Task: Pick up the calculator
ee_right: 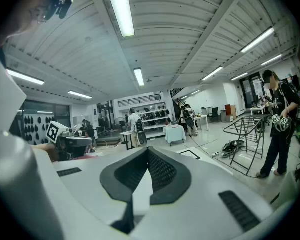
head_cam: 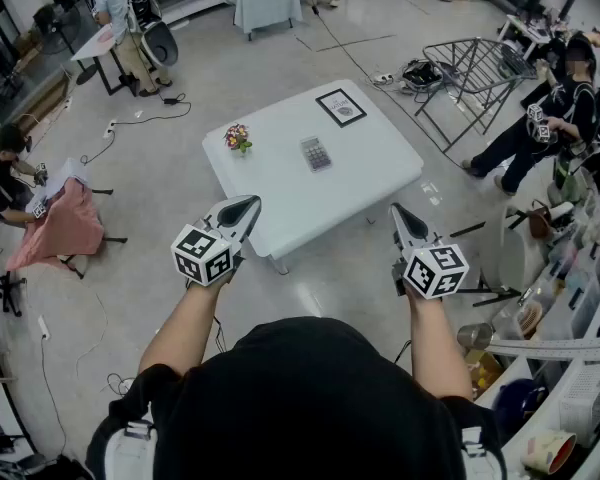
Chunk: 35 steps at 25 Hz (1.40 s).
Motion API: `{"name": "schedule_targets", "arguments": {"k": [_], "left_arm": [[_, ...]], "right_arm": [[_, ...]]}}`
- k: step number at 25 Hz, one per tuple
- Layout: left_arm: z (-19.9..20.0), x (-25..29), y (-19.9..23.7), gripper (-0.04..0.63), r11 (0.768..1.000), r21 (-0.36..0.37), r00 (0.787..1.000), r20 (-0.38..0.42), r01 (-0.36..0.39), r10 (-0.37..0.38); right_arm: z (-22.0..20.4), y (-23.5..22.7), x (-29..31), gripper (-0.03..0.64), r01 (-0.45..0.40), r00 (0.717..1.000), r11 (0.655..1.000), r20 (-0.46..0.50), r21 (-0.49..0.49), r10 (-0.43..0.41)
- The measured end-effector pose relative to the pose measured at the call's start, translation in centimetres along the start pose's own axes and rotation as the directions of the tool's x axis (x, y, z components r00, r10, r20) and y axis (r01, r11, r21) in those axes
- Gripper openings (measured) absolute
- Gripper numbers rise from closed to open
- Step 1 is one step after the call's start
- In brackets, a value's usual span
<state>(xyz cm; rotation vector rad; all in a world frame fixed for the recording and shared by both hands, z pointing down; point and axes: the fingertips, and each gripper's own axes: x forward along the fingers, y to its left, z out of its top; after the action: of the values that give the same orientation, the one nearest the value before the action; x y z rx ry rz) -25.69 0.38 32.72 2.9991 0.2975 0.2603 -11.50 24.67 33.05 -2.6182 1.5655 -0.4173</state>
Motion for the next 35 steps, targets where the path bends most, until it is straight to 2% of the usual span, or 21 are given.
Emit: {"name": "schedule_targets", "arguments": {"k": [12, 23, 26, 30, 35], "left_arm": [[-0.3, 2.8, -2.4, 0.018, 1.0, -0.007, 1.0, -0.018, 0.0, 0.0], [-1.0, 5.9, -5.7, 0.018, 0.999, -0.026, 0.998, -0.042, -0.038, 0.037], [-1.0, 6.3, -6.5, 0.018, 0.998, -0.024, 0.998, -0.043, -0.05, 0.049], [-1.2, 6.9, -7.5, 0.018, 0.998, -0.015, 0.997, -0.048, -0.062, 0.061], [-1.4, 7.3, -8.2, 0.018, 0.997, -0.02, 0.996, -0.05, -0.076, 0.075]], "right_arm": [[0.5, -2.9, -0.4, 0.005, -0.024, 1.0, 1.0, 0.007, 0.011, 0.024], [-0.3, -7.5, -1.1, 0.014, -0.052, 0.998, 0.999, -0.021, 0.013, 0.052], [-0.4, -8.2, -1.2, 0.042, -0.065, 0.998, 0.998, -0.023, -0.001, 0.065], [-0.4, -9.0, -1.4, 0.142, -0.086, 0.996, 0.996, -0.02, -0.019, 0.085], [0.2, -9.6, -2.0, 0.234, -0.121, 0.993, 0.992, 0.0, -0.036, 0.121]]}}
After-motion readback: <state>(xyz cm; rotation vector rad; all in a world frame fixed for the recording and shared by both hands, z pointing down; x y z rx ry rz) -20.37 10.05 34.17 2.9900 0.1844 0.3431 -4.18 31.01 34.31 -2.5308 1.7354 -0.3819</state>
